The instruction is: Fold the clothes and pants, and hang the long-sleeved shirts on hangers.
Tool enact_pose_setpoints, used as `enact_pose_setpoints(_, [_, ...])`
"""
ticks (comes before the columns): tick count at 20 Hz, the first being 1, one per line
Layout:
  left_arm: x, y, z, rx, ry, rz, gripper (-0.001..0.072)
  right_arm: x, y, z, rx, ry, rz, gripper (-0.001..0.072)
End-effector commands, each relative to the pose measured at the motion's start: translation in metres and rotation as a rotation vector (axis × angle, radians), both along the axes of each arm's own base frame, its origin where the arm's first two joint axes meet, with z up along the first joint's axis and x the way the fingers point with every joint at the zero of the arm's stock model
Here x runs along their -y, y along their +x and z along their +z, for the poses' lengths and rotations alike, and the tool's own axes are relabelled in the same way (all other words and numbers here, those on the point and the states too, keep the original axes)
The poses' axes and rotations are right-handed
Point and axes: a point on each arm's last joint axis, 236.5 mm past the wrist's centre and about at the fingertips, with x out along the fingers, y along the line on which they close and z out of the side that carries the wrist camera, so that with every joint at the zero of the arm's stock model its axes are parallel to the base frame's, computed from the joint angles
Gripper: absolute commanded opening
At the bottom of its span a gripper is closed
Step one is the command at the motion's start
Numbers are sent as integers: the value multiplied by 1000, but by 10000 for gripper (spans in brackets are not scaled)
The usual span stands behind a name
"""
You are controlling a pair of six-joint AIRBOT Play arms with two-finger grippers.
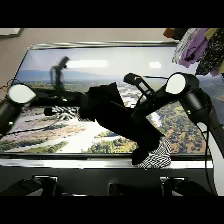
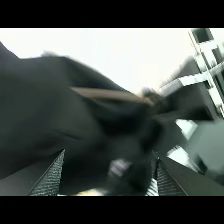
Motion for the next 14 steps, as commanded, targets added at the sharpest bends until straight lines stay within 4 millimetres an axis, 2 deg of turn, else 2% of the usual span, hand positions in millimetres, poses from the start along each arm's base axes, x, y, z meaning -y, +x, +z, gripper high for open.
enact_pose_setpoints(1, [-57, 16, 26, 253, 96, -23, 611, 0, 1, 1, 62, -10, 102, 30])
enact_pose_setpoints(3, [-73, 8, 17, 392, 213, -183, 611, 0, 3, 1, 117, -17, 190, 30])
enact_pose_setpoints(6, [-82, -16, -31, 391, 354, -391, 598, 1, 3, 0, 218, -39, 387, 30])
enact_pose_setpoints(9, [-74, -37, -73, 418, 394, -567, 597, 1, 8, -3, 267, -52, 466, 31])
enact_pose_setpoints(11, [-69, -35, -82, 476, 414, -607, 596, 0, 6, -7, 251, -47, 487, 31])
enact_pose_setpoints(14, [-59, -30, -86, 494, 416, -606, 597, -6, 1, -9, 243, -22, 521, 31])
